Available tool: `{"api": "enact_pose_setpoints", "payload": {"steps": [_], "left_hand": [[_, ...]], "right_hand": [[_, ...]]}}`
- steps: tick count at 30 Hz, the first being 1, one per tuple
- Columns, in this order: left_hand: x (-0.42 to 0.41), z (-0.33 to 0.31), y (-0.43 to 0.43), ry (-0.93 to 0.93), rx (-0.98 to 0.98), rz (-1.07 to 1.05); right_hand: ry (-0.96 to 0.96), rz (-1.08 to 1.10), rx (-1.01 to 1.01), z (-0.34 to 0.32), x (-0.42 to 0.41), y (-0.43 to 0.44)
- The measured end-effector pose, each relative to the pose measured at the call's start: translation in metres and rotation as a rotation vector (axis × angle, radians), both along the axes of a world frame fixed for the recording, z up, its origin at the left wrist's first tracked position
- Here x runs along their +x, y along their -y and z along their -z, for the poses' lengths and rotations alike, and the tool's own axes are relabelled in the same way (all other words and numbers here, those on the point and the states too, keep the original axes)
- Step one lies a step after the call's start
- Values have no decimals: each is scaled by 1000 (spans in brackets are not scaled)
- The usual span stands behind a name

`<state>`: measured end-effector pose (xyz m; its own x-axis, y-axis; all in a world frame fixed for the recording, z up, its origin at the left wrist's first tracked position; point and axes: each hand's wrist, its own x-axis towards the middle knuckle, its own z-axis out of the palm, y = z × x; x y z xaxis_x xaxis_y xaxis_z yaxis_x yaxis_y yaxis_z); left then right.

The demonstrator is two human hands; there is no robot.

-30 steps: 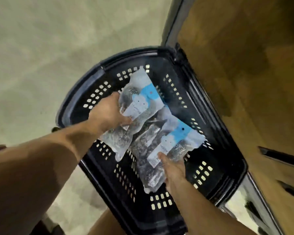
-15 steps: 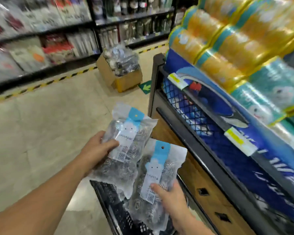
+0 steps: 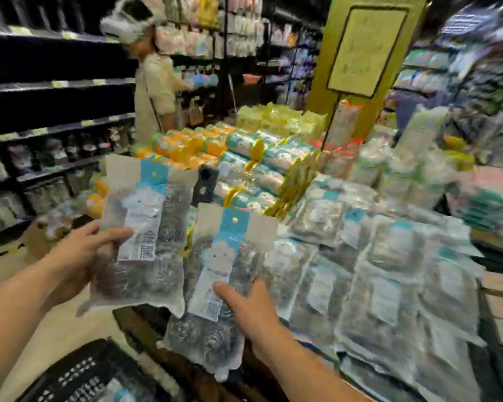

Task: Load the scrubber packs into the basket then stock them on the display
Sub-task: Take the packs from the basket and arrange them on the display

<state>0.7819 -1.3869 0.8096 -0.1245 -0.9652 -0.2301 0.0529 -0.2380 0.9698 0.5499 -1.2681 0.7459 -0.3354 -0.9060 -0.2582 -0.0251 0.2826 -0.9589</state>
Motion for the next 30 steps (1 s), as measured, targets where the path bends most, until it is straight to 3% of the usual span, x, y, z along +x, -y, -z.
{"api": "enact_pose_setpoints", "payload": {"steps": [8, 13, 20, 25, 30], "left_hand": [[-182, -25, 11, -47, 48, 278], [-258, -17, 0, -160, 281, 384], [-303, 28, 19, -283, 608, 400], [-317, 63, 25, -392, 768, 340], [-327, 81, 19, -331, 771, 193]], "right_hand": [[-7, 461, -66, -40, -164, -65], [269, 778, -107, -16, -217, -82], [733, 1262, -72, 27, -250, -67], [948, 1376, -121, 29, -246, -49], [1004, 1367, -258, 36, -244, -37]]}}
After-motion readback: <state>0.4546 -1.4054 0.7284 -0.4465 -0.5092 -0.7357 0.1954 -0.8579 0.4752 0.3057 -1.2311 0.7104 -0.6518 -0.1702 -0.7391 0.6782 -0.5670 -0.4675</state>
